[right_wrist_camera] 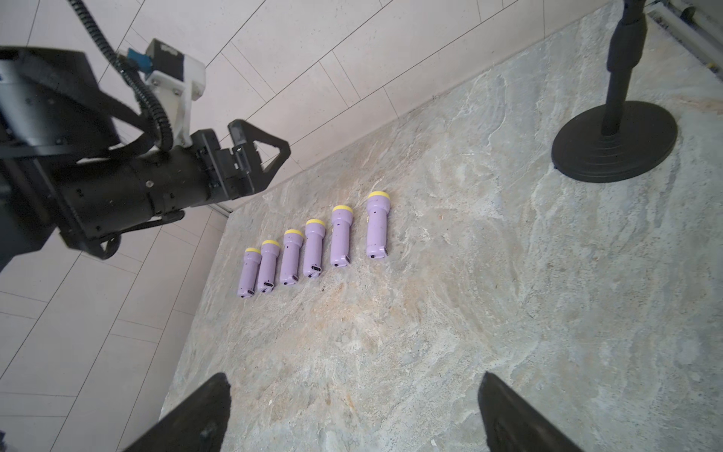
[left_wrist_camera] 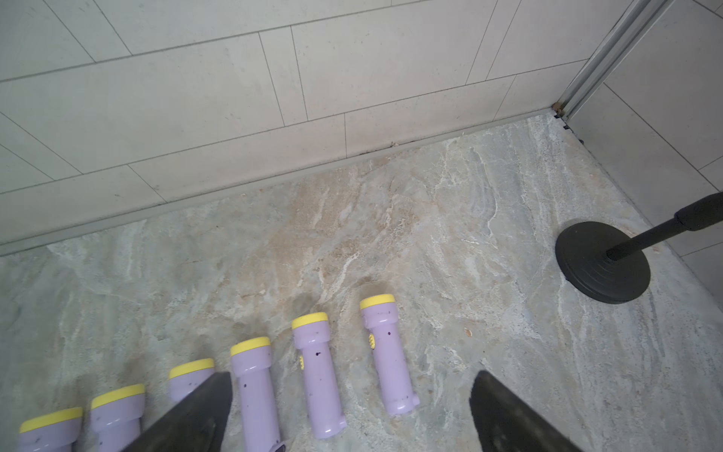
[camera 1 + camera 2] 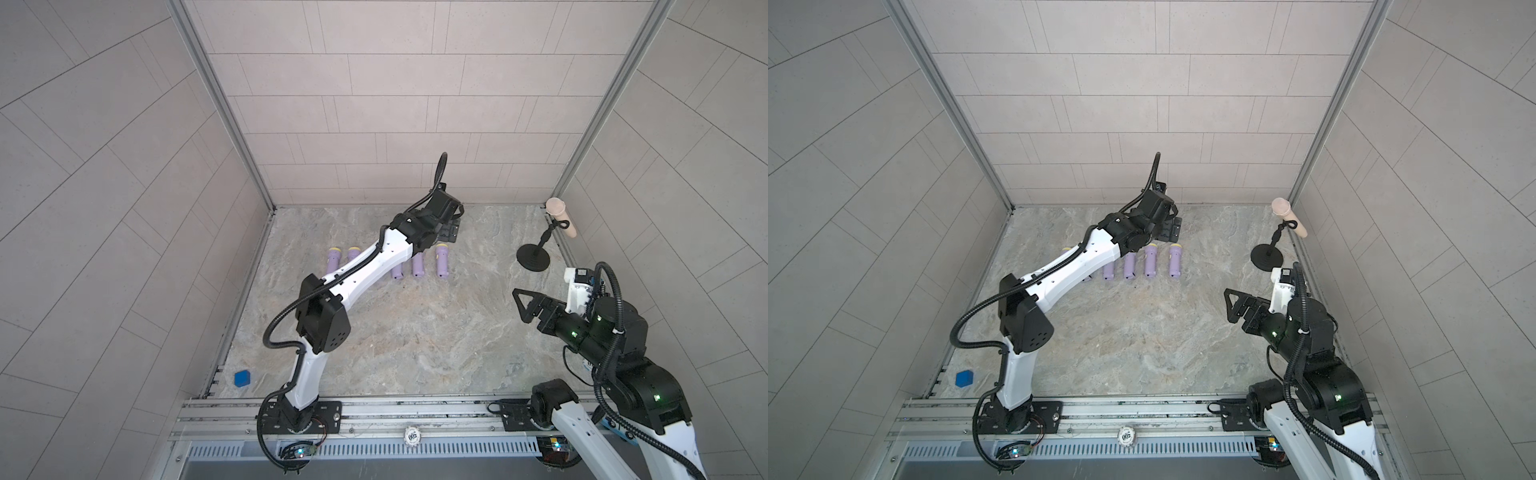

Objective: Close the plug at the bottom of the flashlight
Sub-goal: Reset both arms

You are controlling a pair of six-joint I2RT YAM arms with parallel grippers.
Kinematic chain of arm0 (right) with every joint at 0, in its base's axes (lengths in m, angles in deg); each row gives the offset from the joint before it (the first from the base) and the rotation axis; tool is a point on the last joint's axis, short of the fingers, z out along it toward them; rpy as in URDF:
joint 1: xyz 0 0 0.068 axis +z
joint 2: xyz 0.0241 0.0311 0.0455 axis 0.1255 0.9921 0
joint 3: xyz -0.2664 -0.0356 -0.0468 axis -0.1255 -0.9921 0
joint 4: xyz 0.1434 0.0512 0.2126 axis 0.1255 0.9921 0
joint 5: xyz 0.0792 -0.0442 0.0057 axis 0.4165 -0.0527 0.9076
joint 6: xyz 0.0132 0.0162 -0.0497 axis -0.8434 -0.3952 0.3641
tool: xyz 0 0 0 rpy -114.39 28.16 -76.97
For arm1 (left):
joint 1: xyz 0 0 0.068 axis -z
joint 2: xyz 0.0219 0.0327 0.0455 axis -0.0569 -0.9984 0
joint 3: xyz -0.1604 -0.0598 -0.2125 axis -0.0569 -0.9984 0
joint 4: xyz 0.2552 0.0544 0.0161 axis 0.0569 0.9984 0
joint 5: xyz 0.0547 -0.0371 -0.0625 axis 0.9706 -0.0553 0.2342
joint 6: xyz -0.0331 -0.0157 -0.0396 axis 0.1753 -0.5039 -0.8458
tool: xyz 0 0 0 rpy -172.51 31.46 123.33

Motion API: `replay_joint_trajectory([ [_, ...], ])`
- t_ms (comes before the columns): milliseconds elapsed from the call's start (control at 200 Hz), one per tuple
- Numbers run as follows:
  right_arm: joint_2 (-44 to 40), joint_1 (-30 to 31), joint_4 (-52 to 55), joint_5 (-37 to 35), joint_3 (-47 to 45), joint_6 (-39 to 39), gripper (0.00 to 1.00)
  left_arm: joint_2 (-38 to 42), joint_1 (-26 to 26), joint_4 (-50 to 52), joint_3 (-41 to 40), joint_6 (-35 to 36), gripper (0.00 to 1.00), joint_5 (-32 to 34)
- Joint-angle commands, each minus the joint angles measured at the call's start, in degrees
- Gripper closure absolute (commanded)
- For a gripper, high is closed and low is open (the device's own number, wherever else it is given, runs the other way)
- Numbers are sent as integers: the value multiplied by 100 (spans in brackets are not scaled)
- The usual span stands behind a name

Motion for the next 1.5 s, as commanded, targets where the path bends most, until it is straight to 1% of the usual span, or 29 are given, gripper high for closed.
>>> replay_joint_trajectory([
  [0,321,23,-55,-373,184,146,0,637,-39,-689,-791,344,0,282],
  [90,584,23,-68,-656,302,110,0,1093,-103,-842,-1471,339,0,331],
  [210,834,38,-360,-1160,269,70,0,1950,-219,-1288,-2570,272,0,447],
  [290,1038,35,-583,-1362,287,122,0,2528,-250,-1558,-3249,249,0,631],
  [340,1117,29,-758,-1548,261,17,0,2882,-250,-1730,-3696,219,0,800],
  [445,1261,42,-1412,-2279,-32,159,0,3588,-284,-2100,-4612,249,0,1212],
  [510,1421,42,-1649,-2609,-73,302,0,4038,-414,-2134,-5022,196,0,1410],
  [620,1817,47,-1818,-2925,-17,417,0,4809,-757,-2005,-5714,-26,0,1476],
  [715,2142,47,-1870,-3237,102,568,0,5417,-1005,-2107,-6293,-28,0,1574],
  [790,2315,53,-2033,-3454,126,709,0,5751,-1121,-2146,-6640,-8,0,1740],
  [971,2941,42,-2818,-4241,-93,1495,0,6101,-1188,-2544,-7218,99,0,2094],
  [1051,3292,38,-3031,-4584,-142,1723,0,6122,-1290,-2498,-7269,-3,0,2103],
  [1116,3487,44,-3610,-4742,-400,2171,0,6168,-1310,-2409,-7253,-76,0,2090],
  [1191,3673,5,-4044,-4958,-661,2546,0,6229,-1314,-2409,-7297,-44,0,2081],
  [1276,3743,-6,-4772,-4932,-1130,3116,0,6301,-1311,-2433,-7351,38,0,2216],
  [1326,3765,-6,-5353,-4843,-1518,3493,0,6328,-1303,-2488,-7408,70,0,2178],
  [1331,3776,-2,-5396,-4813,-1602,3630,0,6328,-1299,-2497,-7410,76,0,2177],
  [1361,3832,-14,-5626,-4808,-1738,3753,0,6309,-1304,-2520,-7423,91,0,2180],
  [1421,3959,-39,-5815,-4840,-1793,3688,0,6279,-1303,-2508,-7414,91,0,2220],
  [1446,3991,-56,-5914,-4821,-1953,3616,0,6288,-1304,-2510,-7415,95,0,2224],
  [1496,4061,-69,-6113,-4634,-2014,3516,0,6292,-1304,-2518,-7431,99,0,2230],
])
